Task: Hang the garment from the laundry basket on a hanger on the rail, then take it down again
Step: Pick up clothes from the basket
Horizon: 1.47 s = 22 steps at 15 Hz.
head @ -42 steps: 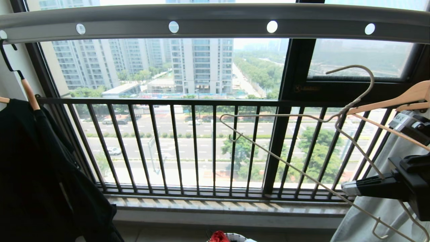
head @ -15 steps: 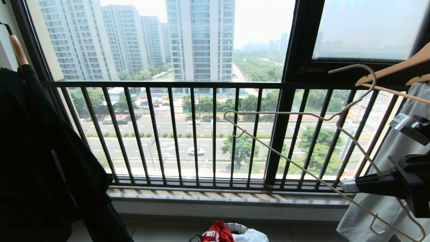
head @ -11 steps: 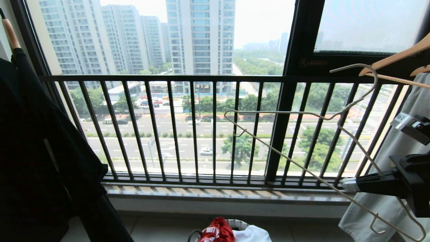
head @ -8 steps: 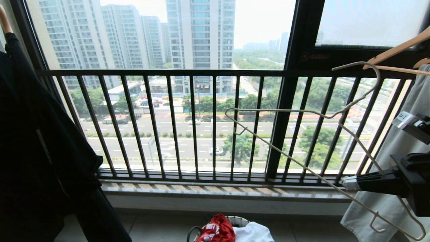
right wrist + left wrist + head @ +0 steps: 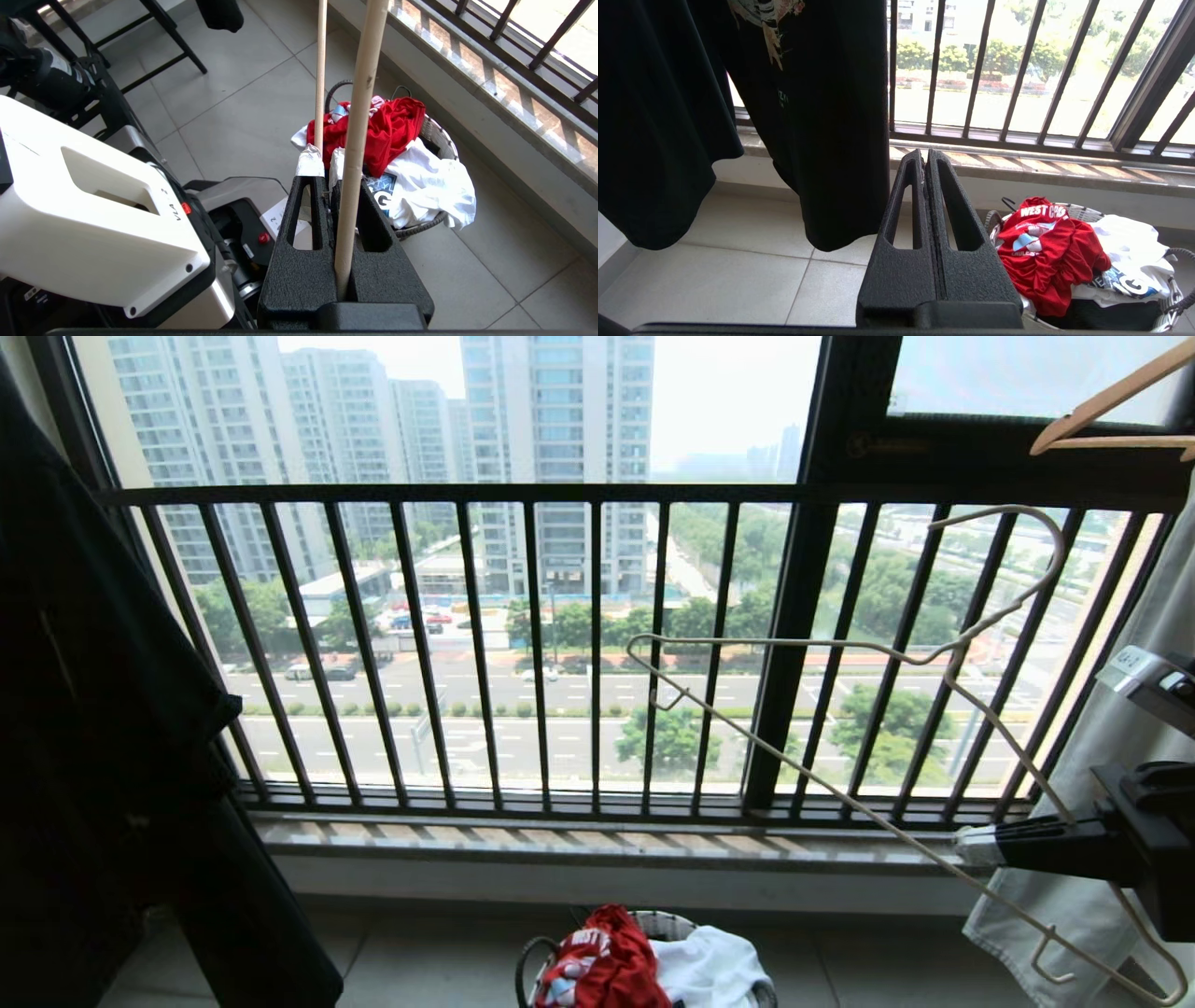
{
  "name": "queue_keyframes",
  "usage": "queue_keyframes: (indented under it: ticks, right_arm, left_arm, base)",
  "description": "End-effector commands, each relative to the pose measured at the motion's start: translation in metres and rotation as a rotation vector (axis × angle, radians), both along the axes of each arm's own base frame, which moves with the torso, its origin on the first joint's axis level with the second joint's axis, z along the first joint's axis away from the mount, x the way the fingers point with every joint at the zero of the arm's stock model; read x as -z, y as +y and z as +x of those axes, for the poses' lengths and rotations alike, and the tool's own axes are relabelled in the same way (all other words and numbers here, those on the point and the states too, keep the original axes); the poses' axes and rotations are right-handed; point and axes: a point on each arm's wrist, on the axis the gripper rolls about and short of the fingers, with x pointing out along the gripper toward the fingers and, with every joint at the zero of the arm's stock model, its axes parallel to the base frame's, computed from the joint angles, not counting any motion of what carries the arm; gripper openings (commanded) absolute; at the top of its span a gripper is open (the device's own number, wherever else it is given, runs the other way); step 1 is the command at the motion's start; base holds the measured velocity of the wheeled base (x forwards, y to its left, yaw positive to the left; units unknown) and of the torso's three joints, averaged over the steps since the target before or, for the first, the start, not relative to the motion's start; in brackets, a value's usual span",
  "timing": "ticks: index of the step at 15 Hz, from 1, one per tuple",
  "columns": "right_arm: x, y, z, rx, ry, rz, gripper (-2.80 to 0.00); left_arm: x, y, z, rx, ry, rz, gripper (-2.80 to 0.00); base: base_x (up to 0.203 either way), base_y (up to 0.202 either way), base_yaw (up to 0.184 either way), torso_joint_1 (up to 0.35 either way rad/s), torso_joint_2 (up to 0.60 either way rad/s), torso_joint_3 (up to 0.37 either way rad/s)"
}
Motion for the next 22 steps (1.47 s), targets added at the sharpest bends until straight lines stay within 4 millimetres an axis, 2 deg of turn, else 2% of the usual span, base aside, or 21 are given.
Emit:
queue_keyframes:
  ticks: [1,8,22]
  right_arm:
    - [0.000,0.000,-0.001,-0.005,0.000,0.003,-2.80]
    - [0.004,0.000,0.000,-0.004,-0.018,0.003,-2.80]
    - [0.009,0.000,-0.001,-0.009,-0.001,0.006,-2.80]
  left_arm:
    - [0.000,0.000,0.000,0.000,0.001,-0.001,-2.80]
    - [0.000,0.000,0.000,0.000,0.001,-0.001,-2.80]
    - [0.000,0.000,0.000,0.000,0.000,-0.001,-2.80]
  base:
    - [0.000,0.000,0.000,-0.198,0.50,0.309]
    - [0.000,0.000,0.000,-0.139,0.42,0.278]
    - [0.000,0.000,0.000,-0.005,0.02,0.012]
